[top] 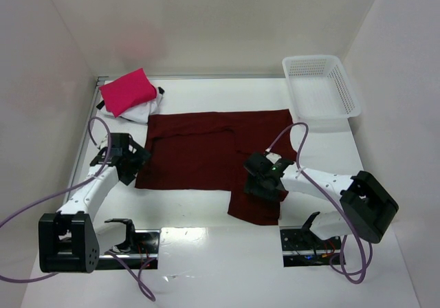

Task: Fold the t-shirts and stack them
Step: Grap the side of the flattened tshirt furthest away from the robot with both arms

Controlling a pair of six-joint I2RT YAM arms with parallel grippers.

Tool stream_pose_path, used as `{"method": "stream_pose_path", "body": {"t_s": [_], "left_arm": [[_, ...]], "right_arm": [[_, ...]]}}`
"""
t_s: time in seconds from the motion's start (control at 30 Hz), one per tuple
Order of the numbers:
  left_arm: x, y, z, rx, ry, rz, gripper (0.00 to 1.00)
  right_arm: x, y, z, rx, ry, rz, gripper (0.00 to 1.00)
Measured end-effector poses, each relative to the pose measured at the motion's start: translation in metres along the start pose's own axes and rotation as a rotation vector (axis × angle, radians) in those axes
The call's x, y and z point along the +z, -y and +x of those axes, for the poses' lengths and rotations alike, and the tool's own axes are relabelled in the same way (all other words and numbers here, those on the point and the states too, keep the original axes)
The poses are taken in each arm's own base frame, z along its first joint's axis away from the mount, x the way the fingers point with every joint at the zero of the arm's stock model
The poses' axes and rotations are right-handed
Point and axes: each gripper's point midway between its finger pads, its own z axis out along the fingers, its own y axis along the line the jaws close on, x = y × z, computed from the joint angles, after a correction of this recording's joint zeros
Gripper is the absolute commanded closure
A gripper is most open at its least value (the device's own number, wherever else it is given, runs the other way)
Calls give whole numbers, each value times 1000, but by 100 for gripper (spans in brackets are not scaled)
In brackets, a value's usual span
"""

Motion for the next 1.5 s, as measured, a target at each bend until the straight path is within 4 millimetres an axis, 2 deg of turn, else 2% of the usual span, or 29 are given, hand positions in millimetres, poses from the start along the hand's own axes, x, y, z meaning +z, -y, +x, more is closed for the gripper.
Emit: {"method": "stream_pose_path", "body": {"t_s": [0.1,0.17,0.5,0.57,0.6,0.67,0.77,0.8,0.87,0.9,0.97,1.0,1.03,1.2,1.27,1.5], "left_arm": [[-1,-3,-1,-52,1,5,4],[-1,-10,4,-93,-7,0,9],[7,-44,35,-235,-72,-116,14],[7,-47,36,-265,-66,-128,18],[6,-49,36,-279,-62,-136,18],[6,-51,37,-291,-61,-150,21],[6,-54,37,-310,-57,-165,24],[5,-55,37,-312,-56,-169,29],[5,-56,38,-316,-55,-176,34],[5,-57,38,-315,-56,-181,41],[5,-59,39,-321,-59,-190,49],[5,-59,39,-325,-58,-192,55],[5,-59,39,-329,-58,-193,64],[6,-60,40,-330,-56,-195,83],[6,-60,40,-330,-58,-194,88],[10,-55,41,-338,-65,-161,98]], "right_arm": [[1,1,2,15,-5,3,69],[1,2,3,22,-6,5,76],[1,3,4,33,-9,6,75],[1,2,3,35,-6,1,69],[0,1,3,36,-4,-4,60],[-2,-1,1,41,2,-16,52],[-6,-3,-1,46,10,-33,29],[-7,-4,-1,51,11,-39,20],[-9,-3,-1,57,13,-42,14],[-10,-3,-1,59,12,-42,10],[-13,-2,-2,77,16,-42,7],[-17,-1,-2,94,21,-49,7],[-20,-1,-3,114,28,-56,1],[-40,5,-7,236,61,-103,0],[-42,6,-6,272,61,-101,0],[-16,21,6,253,-8,111,0]]}}
